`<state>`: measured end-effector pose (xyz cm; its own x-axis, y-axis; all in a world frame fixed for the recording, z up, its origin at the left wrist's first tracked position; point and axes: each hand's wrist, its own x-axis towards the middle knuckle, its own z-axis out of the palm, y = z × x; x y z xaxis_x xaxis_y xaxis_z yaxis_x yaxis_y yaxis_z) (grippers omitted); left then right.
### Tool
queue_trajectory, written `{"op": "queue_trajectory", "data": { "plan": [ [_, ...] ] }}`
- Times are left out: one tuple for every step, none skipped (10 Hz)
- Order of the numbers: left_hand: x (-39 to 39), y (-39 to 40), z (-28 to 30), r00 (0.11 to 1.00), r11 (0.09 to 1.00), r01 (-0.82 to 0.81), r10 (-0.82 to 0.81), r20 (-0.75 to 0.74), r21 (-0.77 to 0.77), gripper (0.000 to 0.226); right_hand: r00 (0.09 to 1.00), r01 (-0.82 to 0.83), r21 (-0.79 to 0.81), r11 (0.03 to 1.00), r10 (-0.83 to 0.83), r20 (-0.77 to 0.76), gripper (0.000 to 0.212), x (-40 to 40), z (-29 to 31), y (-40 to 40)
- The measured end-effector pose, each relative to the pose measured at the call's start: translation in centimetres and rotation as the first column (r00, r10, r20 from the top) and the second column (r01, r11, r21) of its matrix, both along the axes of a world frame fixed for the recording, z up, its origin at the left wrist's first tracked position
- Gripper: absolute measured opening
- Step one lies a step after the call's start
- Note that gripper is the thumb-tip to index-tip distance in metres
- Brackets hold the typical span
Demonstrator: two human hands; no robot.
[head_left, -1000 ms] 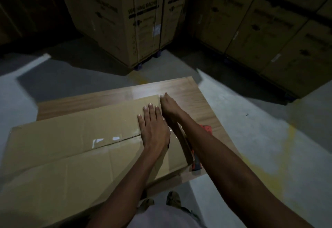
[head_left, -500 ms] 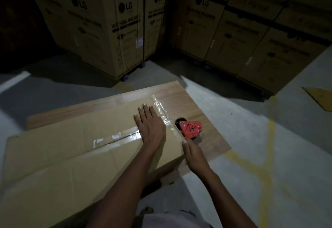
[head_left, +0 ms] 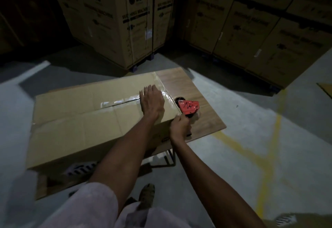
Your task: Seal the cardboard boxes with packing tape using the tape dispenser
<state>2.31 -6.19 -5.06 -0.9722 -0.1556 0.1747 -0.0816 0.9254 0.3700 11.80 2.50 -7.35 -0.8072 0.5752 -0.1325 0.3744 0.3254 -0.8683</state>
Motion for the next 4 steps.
{"op": "queue_trajectory", "data": {
  "plan": [
    [3.6,-0.2,0.1,0.996,0.996,0.082,-0.081,-0.040,0.021,0.038,0.998,0.018,0.146,0.989,-0.009,-0.061,0.041,0.7,1.5,-0.8],
    [6.5,-2.3,0.8,0.987,0.990,0.097,-0.083,-0.135,0.106,0.027,0.992,-0.043,0.226,0.973,0.068,-0.104,0.053,1.2,2.6,-1.2],
    [8.7,-6.9,2.5,0.976,0.988,0.070,-0.040,-0.212,0.137,0.028,0.956,-0.144,0.404,0.903,0.232,-0.178,0.053,1.7,3.5,-1.7],
    [9.3,-10.5,3.9,0.958,0.984,-0.004,0.054,-0.280,0.176,0.028,0.905,-0.159,0.416,0.895,0.301,-0.302,0.046,0.8,5.9,-3.2]
  ]
}}
